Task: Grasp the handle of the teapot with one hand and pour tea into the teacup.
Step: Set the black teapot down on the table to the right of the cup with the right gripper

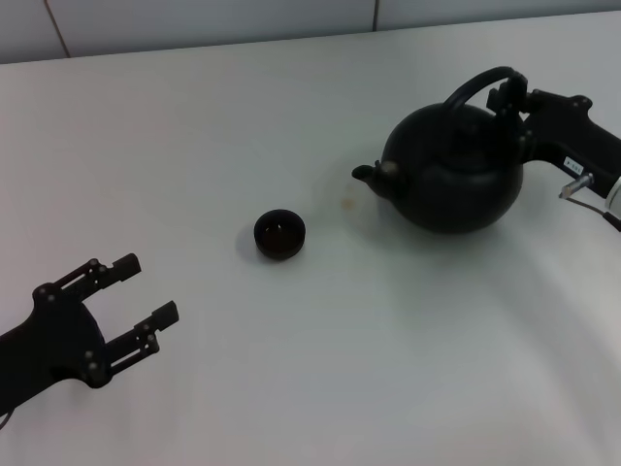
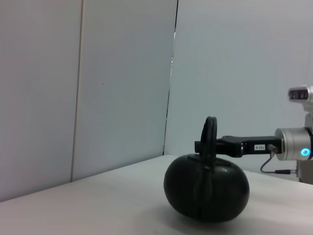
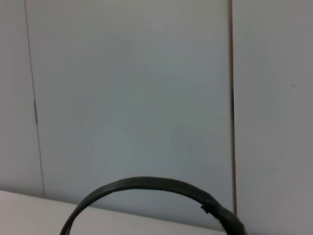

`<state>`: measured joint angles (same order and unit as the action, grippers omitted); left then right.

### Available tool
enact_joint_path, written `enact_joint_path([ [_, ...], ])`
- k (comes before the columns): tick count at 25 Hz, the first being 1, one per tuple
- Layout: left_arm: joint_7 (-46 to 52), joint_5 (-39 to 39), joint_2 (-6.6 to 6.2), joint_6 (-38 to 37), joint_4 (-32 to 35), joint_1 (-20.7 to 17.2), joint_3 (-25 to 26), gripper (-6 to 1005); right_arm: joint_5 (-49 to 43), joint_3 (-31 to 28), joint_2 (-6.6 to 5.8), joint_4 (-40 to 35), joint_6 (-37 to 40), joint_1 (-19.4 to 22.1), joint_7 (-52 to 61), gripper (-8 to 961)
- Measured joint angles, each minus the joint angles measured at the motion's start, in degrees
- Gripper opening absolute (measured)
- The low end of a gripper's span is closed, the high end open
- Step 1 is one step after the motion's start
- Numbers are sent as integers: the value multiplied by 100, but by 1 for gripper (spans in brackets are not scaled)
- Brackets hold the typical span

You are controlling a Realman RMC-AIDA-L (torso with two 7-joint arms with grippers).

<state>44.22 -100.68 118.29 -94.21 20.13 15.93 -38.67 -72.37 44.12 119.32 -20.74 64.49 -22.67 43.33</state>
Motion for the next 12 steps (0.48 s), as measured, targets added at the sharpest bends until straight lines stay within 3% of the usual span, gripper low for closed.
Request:
enact_joint_path([
  [12, 30, -2, -1, -17, 0, 15, 0, 716, -39, 58, -7, -46, -277, -76, -59, 190],
])
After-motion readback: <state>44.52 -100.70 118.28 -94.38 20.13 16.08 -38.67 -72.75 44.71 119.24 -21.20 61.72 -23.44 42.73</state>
